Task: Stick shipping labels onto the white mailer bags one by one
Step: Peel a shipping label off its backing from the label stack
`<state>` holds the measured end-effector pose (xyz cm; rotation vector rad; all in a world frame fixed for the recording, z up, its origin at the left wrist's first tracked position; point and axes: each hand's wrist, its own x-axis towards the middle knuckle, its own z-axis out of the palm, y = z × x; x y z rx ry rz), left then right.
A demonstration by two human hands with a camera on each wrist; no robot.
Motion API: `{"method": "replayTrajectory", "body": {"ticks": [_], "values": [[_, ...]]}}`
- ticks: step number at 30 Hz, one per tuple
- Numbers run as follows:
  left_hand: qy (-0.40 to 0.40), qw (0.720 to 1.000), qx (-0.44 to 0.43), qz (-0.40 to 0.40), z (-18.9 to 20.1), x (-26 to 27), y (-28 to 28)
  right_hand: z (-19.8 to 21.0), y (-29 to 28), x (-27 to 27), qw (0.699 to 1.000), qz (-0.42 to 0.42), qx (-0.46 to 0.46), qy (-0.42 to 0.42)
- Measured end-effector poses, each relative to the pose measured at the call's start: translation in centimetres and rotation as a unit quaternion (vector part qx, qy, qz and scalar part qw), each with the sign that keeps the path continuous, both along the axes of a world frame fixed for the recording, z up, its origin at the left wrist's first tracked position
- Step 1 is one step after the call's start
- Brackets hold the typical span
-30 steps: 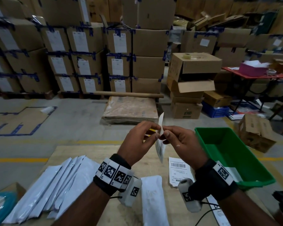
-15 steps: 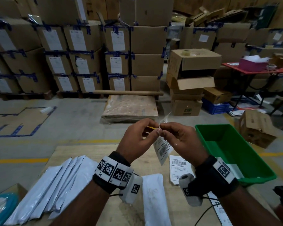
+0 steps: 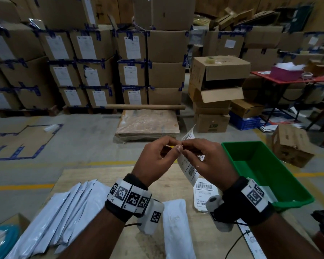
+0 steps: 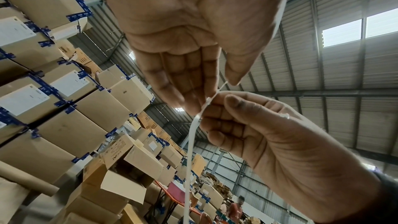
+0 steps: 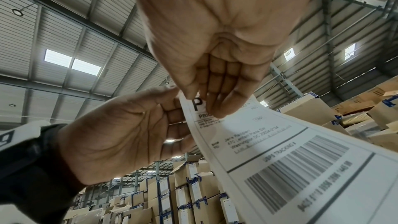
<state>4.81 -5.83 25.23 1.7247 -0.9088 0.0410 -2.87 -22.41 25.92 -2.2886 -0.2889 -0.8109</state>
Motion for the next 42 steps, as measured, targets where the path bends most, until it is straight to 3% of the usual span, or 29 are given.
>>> {"method": "replayTrajectory", "body": {"ticks": [10, 16, 33, 42], "values": [[0.020, 1.000, 0.006, -0.009, -0.3, -0.2, 0.1, 0.1, 0.0, -0.3, 1.000, -0.010, -0.007, 0.005], [0.046, 0.998, -0.039, -0.026, -0.1, -0.2, 0.2, 0.9, 0.4, -0.8, 1.000, 0.004, -0.004, -0.005], [0.027, 0.993, -0.092, -0.062, 0.9, 0.0, 0.4, 2.7, 1.3, -0.9, 0.999, 0.002, -0.039, 0.000], [0.019, 0.995, -0.079, -0.055, 1.1, -0.3, 0.4, 2.7, 1.3, -1.0, 0.998, -0.003, -0.061, -0.007]]}}
